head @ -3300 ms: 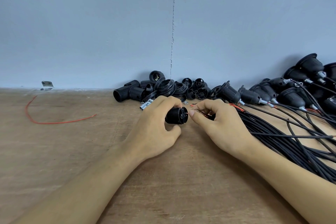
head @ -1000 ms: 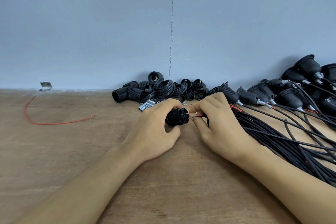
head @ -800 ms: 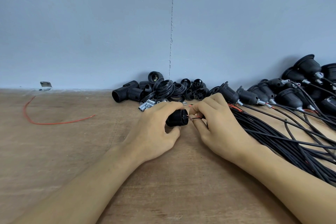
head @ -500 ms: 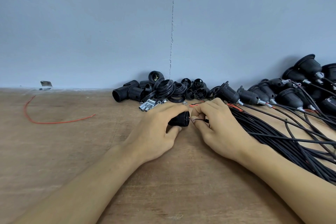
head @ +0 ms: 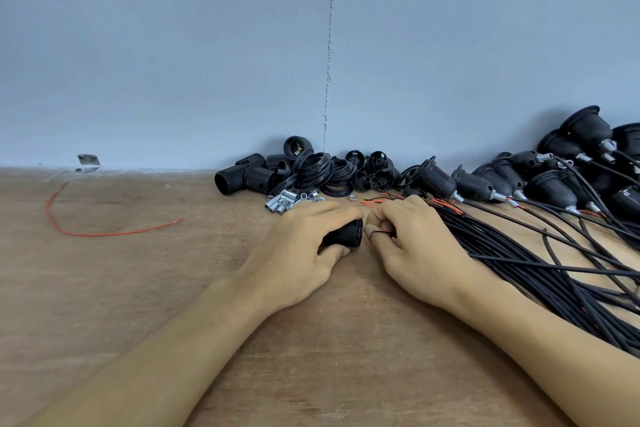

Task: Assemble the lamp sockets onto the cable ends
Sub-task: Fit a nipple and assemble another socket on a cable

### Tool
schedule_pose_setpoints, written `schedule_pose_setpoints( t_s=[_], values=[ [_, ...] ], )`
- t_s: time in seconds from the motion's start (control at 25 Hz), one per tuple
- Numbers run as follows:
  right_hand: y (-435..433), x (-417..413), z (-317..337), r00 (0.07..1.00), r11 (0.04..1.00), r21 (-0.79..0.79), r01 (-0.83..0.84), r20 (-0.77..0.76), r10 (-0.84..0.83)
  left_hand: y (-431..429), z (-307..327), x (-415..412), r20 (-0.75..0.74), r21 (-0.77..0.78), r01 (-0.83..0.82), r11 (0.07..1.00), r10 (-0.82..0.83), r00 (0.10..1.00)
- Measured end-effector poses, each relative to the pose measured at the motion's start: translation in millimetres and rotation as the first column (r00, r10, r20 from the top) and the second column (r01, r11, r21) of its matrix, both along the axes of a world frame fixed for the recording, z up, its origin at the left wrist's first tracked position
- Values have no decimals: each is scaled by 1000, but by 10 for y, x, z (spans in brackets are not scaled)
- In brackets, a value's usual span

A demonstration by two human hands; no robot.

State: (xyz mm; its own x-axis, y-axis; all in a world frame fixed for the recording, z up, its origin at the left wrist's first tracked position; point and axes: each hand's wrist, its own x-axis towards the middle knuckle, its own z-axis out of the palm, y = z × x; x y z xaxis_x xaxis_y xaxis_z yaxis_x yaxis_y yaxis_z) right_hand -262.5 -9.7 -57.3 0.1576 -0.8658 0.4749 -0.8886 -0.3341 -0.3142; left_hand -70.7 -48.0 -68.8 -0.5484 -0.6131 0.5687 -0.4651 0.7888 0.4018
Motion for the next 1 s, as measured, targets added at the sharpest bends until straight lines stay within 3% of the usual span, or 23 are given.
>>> schedule_pose_setpoints(
  t_s=[0.2, 0.44, 0.68, 1.0],
  values=[
    [-23, -35, 30, 974, 992, 125, -21, 225, -8, 2, 27, 6, -19, 52, 42, 998, -41, 999],
    [-8, 21, 29, 979, 997, 78, 14, 200, -29, -4, 26, 0, -19, 74, 44, 996, -42, 999],
    [-3, -13, 41, 960, 989, 149, 4, 277, -46, -8, 5, -10, -59, 108, 55, 993, -49, 997],
    [14, -1, 57, 924, 992, 126, 27, 375, -72, -27, -6, -22, -88, 178, 15, 984, 0, 996]
  ],
)
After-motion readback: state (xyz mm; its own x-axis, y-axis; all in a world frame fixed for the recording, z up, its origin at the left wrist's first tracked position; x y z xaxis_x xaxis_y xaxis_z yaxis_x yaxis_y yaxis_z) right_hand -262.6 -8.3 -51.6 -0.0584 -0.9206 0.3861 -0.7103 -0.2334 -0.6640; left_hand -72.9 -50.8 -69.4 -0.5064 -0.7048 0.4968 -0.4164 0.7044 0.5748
